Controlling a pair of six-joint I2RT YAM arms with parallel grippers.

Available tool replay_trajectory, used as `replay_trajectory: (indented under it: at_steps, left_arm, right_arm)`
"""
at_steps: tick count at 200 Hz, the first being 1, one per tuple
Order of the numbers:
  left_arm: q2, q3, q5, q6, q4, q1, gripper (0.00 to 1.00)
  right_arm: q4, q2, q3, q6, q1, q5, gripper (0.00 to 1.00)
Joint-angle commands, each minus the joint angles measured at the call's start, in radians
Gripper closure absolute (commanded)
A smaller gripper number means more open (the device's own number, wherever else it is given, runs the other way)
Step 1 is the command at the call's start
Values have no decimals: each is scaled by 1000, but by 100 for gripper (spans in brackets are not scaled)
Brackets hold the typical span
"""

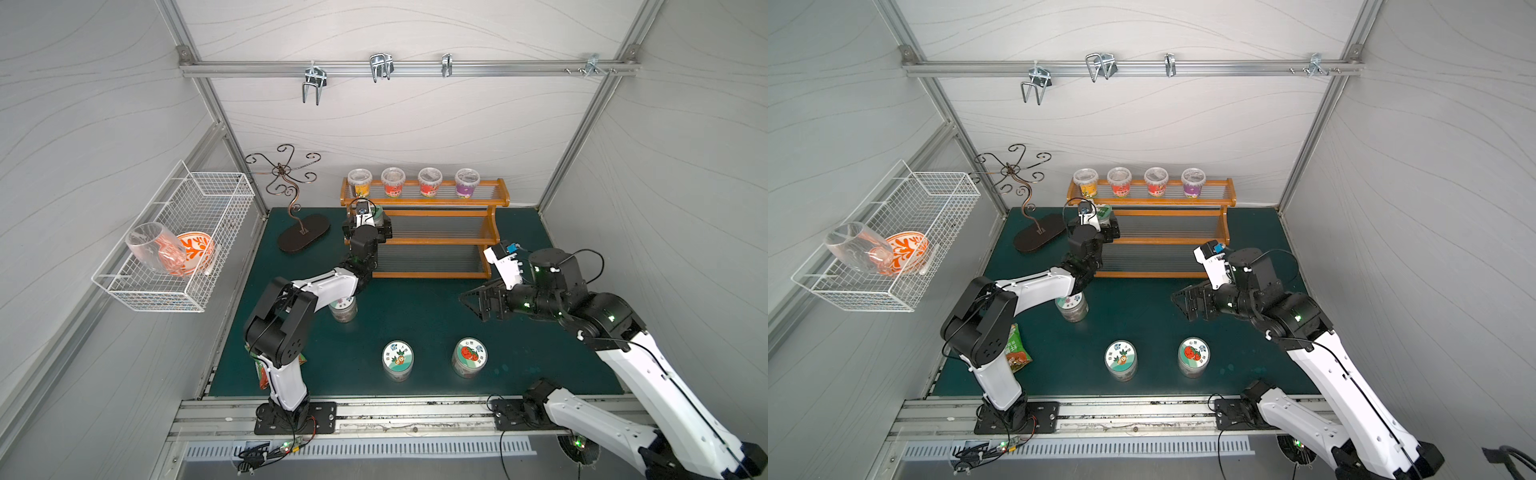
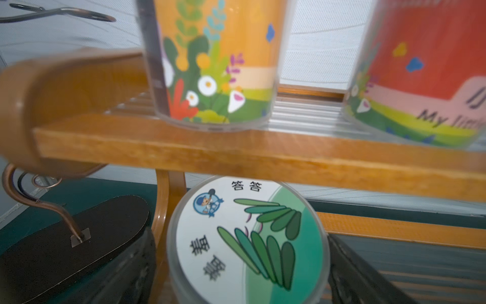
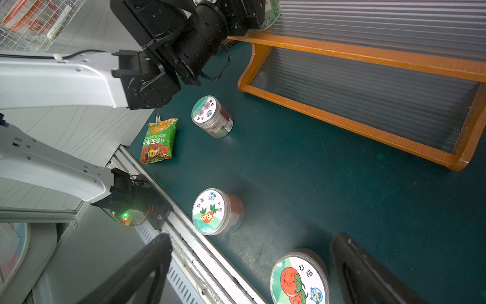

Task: Place the seed container on the shelf
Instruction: Place the seed jar on the shelf, then pick up the seed jar at the center of the board.

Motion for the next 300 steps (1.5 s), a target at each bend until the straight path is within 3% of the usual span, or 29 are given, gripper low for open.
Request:
replay_trajectory:
  at_steps: [1,66,93,129,163,202,233,300]
  left_arm:
    - [-72,-2,17,-25,-21,6,1]
    - [-253,-61,53,-80,-280,5,0]
    - [-353,-85,143,-121,-467,1,0]
    - [-475,-36,169,-252,-851,-20,0]
    - [-559,-1,221,-363,-1099,-53,0]
    - [-607,69,237,-409,-1327,-181,0]
    - [-607,118,190,-450,-1483,-338,0]
    - [-584,111,201,-708,-1648,-613,0]
  right_arm:
    - [-8,-6,-6,9,-5,-19,1]
    - [-17,-9,-12,13,-6,-14,1]
    - [-19,-13,-28,21,-8,-13,1]
    - [-13,-26,-61,34,-8,-31,1]
    - [38,-63,-131,32,-8,-48,1]
    - [111,-92,-220,26,-8,-52,1]
    - [176,-101,-279,19,-7,-68,1]
    - [254,-104,-350,-2,-8,-66,1]
